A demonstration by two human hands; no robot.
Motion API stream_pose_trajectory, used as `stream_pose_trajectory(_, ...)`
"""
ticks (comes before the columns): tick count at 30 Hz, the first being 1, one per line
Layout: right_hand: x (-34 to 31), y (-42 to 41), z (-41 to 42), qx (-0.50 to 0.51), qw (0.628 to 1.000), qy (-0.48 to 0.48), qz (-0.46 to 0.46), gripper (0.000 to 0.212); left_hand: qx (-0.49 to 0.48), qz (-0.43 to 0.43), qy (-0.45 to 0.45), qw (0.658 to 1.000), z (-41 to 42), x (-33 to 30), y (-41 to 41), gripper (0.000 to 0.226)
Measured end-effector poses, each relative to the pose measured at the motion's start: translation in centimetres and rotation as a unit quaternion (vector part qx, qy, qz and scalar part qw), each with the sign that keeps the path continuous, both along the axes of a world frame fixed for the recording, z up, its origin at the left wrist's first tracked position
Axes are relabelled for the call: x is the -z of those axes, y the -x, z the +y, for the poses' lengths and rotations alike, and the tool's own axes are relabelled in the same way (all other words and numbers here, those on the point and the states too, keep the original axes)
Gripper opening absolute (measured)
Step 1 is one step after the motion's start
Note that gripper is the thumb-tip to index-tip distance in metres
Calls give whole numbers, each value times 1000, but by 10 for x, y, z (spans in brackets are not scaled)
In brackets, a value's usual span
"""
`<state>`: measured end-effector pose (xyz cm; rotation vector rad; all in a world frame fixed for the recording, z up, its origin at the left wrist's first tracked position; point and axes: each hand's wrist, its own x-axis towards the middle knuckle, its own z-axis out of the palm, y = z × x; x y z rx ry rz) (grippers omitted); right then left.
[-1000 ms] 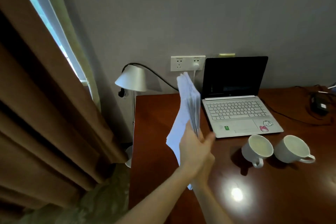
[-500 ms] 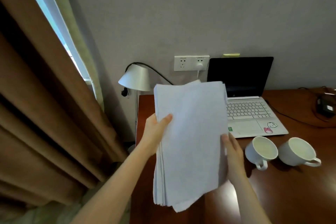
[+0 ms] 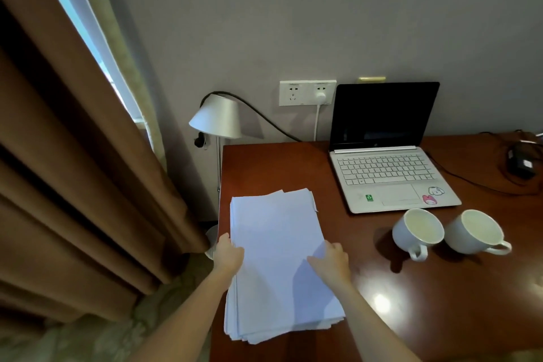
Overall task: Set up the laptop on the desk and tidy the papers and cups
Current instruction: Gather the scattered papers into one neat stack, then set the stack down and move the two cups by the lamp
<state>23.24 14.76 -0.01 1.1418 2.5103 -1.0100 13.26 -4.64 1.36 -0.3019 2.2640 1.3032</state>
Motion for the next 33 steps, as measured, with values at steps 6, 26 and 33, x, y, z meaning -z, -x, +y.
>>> stream_pose_trajectory(6, 0, -10, -12, -22, 999, -30, 12, 56, -43, -2, 13, 999, -12, 9, -21, 29)
stream_pose_trajectory(26, 3, -62, -65, 14, 999, -46, -2, 55, 30, 38, 34, 998, -66, 34, -71, 26)
stream_pose_trajectory(33, 5, -76, -74, 33, 999, -29, 1, 56, 25, 40, 35, 998, -73, 36, -86, 35)
